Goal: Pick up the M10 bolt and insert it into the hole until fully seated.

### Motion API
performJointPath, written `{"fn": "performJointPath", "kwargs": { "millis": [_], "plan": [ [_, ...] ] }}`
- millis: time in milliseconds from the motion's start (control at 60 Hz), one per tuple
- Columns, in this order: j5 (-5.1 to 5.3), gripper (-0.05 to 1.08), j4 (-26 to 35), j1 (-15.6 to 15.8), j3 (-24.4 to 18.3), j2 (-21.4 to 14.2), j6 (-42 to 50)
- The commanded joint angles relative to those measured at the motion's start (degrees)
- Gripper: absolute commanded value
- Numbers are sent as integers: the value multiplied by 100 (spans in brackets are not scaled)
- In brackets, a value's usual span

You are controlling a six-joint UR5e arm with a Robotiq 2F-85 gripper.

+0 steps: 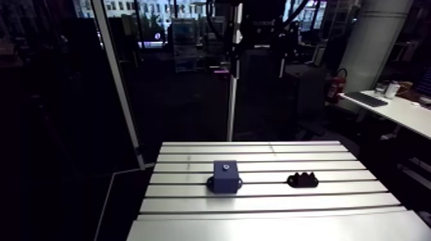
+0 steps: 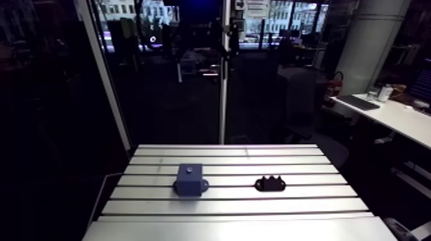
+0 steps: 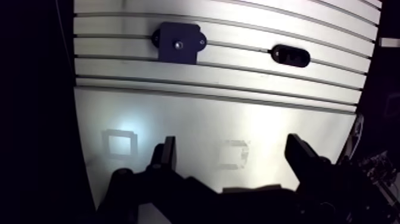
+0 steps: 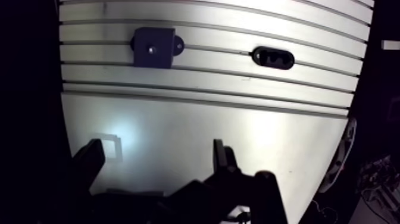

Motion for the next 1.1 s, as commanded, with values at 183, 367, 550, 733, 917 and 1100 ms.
{"fn": "performJointPath", "kwargs": {
  "millis": [183,367,550,733,917,1100],
  "plan": [
    [8,0,25,2,17,-5,-2],
    [8,0,25,-7,9,3,-2],
    [8,0,17,-16,18,4,-2],
    [8,0,17,-8,10,13,-2],
    [8,0,17,-7,50,13,-2],
    [8,0,17,2,106,-3,7]
  ]
}}
